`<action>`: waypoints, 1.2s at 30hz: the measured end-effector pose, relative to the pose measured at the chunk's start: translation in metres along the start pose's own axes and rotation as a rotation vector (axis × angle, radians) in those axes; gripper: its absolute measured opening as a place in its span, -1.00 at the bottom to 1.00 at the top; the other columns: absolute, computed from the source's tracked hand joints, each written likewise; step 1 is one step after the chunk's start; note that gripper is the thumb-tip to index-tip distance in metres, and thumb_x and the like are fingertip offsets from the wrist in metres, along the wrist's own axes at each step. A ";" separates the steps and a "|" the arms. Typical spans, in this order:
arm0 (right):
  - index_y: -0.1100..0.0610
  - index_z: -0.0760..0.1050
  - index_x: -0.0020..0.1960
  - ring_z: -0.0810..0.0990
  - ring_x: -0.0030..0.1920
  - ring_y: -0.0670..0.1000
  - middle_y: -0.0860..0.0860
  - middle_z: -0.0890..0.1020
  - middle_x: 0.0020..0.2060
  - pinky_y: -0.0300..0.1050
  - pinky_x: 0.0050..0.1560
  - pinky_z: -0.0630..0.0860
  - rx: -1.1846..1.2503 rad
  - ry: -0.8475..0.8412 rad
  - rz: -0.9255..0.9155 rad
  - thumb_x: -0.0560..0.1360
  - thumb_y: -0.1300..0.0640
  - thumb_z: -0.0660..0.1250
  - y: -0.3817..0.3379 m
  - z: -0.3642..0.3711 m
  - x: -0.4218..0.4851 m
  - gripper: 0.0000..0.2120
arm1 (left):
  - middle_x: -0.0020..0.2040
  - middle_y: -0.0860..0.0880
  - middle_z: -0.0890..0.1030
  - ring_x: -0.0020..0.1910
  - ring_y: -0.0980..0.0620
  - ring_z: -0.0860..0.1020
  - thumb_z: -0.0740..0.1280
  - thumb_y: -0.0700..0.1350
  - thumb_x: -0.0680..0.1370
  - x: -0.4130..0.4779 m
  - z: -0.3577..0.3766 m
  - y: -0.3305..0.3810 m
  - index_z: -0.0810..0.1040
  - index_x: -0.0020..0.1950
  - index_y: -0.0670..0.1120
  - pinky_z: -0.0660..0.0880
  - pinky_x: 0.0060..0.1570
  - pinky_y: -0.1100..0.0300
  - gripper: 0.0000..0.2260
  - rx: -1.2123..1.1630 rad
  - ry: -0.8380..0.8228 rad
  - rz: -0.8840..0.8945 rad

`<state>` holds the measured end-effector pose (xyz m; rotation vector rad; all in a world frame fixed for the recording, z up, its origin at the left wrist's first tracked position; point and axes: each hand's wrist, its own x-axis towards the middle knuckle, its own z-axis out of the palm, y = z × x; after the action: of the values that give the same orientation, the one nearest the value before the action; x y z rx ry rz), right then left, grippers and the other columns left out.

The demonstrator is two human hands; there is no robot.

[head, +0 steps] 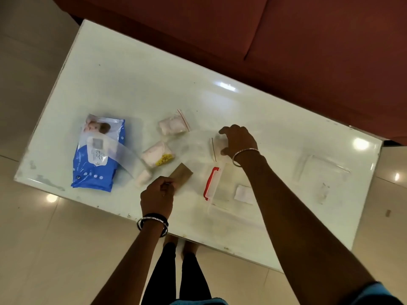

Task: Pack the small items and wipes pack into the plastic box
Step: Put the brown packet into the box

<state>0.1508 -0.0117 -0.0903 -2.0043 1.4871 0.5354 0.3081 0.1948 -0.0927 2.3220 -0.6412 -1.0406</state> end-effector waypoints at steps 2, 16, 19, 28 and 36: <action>0.01 0.48 0.32 0.44 0.33 0.15 0.07 0.49 0.25 0.06 0.24 0.45 -0.033 -0.028 0.007 0.35 0.18 0.55 0.001 0.003 0.012 -0.42 | -0.25 0.10 0.65 -0.24 0.14 0.61 0.37 -0.18 0.47 0.000 -0.002 -0.001 0.61 -0.15 0.07 0.48 -0.25 0.29 -0.86 0.016 0.024 0.019; 0.08 0.53 -0.11 0.63 -0.21 -0.09 -0.15 0.62 -0.25 -0.25 -0.24 0.56 0.958 0.764 0.370 0.33 -0.09 0.56 0.017 0.001 -0.080 -0.67 | 0.06 -0.07 0.56 0.04 -0.09 0.51 0.42 -0.17 0.41 0.020 0.003 0.001 0.57 0.11 -0.02 0.42 0.01 0.08 -0.72 0.253 -0.024 0.113; 0.14 0.50 -0.16 0.51 -0.33 -0.27 -0.17 0.53 -0.33 -0.42 -0.29 0.45 1.046 0.862 0.488 0.35 -0.09 0.55 0.017 0.030 -0.122 -0.65 | 0.12 -0.09 0.56 0.09 -0.12 0.51 0.41 -0.18 0.41 0.023 0.004 0.001 0.55 0.17 -0.03 0.45 0.07 0.02 -0.66 0.265 -0.044 0.094; 0.12 0.57 -0.09 0.53 -0.32 -0.18 -0.08 0.59 -0.31 -0.41 -0.32 0.34 1.077 0.439 0.748 0.33 -0.10 0.57 0.001 0.093 -0.118 -0.65 | 0.09 -0.07 0.62 0.09 -0.14 0.55 0.41 -0.11 0.41 0.026 0.014 -0.004 0.53 0.21 -0.03 0.51 0.11 -0.11 -0.63 0.287 -0.106 0.062; 0.26 0.58 0.13 0.68 0.01 0.24 0.13 0.66 -0.03 0.14 0.12 0.61 1.216 0.364 0.797 0.30 -0.03 0.61 0.001 0.107 -0.077 -0.46 | 0.00 -0.02 0.63 -0.02 -0.06 0.59 0.50 -0.04 0.37 0.016 0.015 -0.006 0.56 0.15 -0.04 0.51 -0.04 0.08 -0.63 0.215 -0.097 0.067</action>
<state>0.1297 0.1141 -0.1224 -0.5432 2.0638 -0.4433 0.3072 0.1857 -0.1136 2.4238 -0.9024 -1.1058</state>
